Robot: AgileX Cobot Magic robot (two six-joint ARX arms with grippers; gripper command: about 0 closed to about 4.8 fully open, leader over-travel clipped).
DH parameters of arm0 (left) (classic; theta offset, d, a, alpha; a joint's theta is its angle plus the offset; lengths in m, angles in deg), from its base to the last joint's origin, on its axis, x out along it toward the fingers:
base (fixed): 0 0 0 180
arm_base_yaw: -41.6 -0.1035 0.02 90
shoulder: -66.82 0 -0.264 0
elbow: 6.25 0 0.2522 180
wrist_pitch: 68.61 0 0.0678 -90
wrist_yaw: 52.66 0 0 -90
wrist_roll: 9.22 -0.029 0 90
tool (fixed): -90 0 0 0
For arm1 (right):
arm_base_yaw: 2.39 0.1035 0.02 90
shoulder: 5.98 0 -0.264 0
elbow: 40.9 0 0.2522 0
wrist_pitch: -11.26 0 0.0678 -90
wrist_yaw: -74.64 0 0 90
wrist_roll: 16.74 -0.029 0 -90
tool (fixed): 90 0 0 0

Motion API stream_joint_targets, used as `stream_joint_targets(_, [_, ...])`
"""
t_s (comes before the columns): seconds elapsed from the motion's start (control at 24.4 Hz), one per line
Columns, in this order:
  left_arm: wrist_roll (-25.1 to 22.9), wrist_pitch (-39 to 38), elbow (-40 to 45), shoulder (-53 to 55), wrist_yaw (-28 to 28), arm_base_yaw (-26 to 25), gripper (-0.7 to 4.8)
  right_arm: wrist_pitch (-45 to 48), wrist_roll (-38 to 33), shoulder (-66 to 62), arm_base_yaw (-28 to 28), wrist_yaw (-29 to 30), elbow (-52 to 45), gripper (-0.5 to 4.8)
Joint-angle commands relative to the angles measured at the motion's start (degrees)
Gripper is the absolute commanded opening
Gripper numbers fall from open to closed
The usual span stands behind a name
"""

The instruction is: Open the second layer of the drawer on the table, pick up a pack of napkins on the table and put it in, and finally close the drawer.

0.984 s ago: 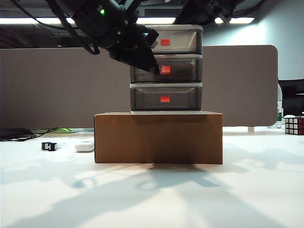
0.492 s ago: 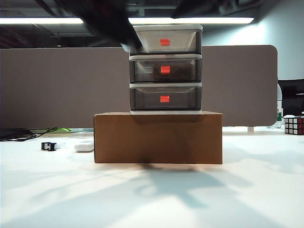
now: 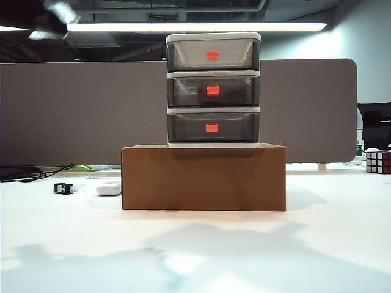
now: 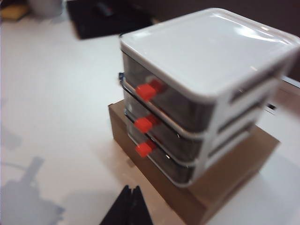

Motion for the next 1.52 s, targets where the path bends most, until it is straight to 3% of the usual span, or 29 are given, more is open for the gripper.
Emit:
stream_joint_targets(0.04, [6.4,3.5,3.9,-3.1,5.1,0.0,-0.06,5.9,-4.0,8.3,0.1,-5.3,-7.6,-0.05])
stream_joint_targets(0.16, [13.3,4.2,7.6,-4.6,8.7,-0.3,-0.06,9.7,-3.9,17.1,0.1,-9.6,-15.2,-0.05])
stream_joint_targets(0.33, [9.8,15.9,14.3,-4.7,4.9,-0.2,-0.06,10.3,-5.0,24.9,0.1,-9.4,-23.1,-0.05])
stream_joint_targets(0.49, [10.1,27.4,20.3,-5.3,4.8,-0.2,-0.06,15.5,-5.3,30.5,0.1,-8.1,-30.0,-0.05])
stream_joint_targets(0.53, [12.1,29.7,22.3,-5.7,4.8,-0.2,-0.06,17.4,-5.2,33.4,0.1,-7.9,-33.1,-0.05])
stream_joint_targets(0.74, [12.2,27.9,22.3,-6.1,4.8,-0.3,-0.06,17.0,-5.9,41.2,0.0,-9.2,-40.9,-0.05])
stream_joint_targets(0.86, [10.8,27.7,22.3,-8.2,7.1,-0.7,-0.06,11.4,-5.9,43.2,-0.3,-11.8,-41.0,-0.05])
stream_joint_targets(1.03, [8.7,24.2,22.3,-13.5,7.5,-6.0,-0.06,11.0,-3.0,43.2,-3.2,-11.8,-41.0,-0.05])
stream_joint_targets(1.15, [10.5,18.4,22.3,-18.9,2.4,-13.8,-0.06,11.0,-2.1,43.2,-7.3,-11.5,-41.0,-0.05])
stream_joint_targets(1.31, [10.7,13.4,22.3,-24.5,-0.3,-20.9,-0.06,11.3,-2.0,43.2,-11.7,-11.5,-41.0,-0.05])
stream_joint_targets(1.52, [10.9,14.0,22.2,-24.9,-0.8,-25.4,-0.06,11.9,-2.1,43.2,-14.7,-11.5,-41.0,-0.05])
